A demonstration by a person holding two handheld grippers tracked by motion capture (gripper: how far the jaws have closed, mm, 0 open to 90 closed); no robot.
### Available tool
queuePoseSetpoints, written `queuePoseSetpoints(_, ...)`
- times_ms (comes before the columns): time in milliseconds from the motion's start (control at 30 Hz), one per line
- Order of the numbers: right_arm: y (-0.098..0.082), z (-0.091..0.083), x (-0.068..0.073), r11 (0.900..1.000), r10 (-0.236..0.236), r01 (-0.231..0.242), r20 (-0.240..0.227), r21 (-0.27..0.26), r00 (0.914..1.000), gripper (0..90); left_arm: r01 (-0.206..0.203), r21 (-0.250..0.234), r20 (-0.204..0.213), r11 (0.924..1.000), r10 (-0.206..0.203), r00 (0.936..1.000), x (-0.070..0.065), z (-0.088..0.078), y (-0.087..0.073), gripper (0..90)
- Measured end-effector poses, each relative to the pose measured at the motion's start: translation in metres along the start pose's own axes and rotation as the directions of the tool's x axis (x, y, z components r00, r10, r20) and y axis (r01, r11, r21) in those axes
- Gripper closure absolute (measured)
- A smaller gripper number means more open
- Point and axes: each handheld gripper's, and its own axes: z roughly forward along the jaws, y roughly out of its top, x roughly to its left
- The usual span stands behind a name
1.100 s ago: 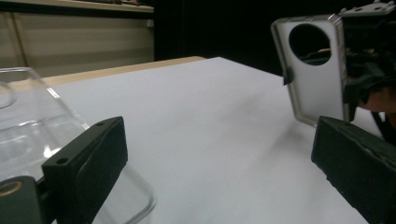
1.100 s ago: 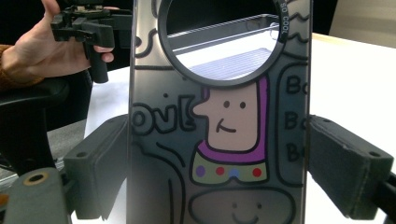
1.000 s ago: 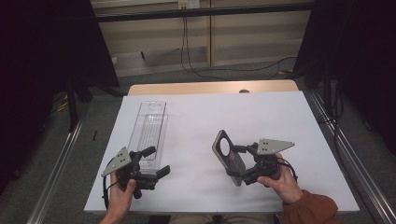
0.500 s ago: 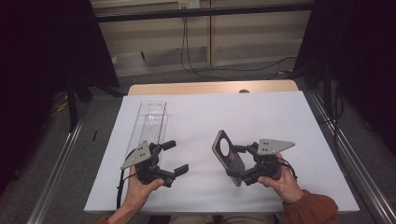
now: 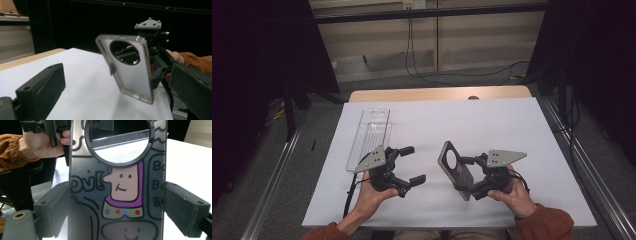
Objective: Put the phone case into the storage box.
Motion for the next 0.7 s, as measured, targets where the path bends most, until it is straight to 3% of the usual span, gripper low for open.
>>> queuePoseSetpoints(233, 0.0, 0.001, 0.0, 1.0, -0.006, 0.006, -0.003, 0.005, 1.0, 11.9, -0.013, 0.012, 0.051, 0.9998, 0.013, 0.9986, 0.003, 0.023, 0.008, 0.7)
queuePoseSetpoints(400, -0.002, 0.001, -0.001, 1.0, -0.012, 0.012, 0.007, 0.018, 0.9999, 11.9, -0.021, 0.014, 0.06, 0.9997, 0.02, 0.998, 0.004, 0.036, 0.007, 0.9)
queuePoseSetpoints(433, -0.002, 0.001, -0.001, 1.0, -0.009, 0.009, 0.007, 0.019, 0.9999, 11.9, -0.019, 0.032, 0.065, 0.9993, 0.017, 0.9978, 0.004, 0.037, 0.006, 1.0)
queuePoseSetpoints(700, -0.002, 0.004, -0.002, 1.0, -0.016, 0.016, -0.016, 0.02, 0.9997, 11.9, -0.02, 0.033, 0.096, 0.9993, 0.017, 0.9952, 0.005, 0.041, 0.001, 0.9)
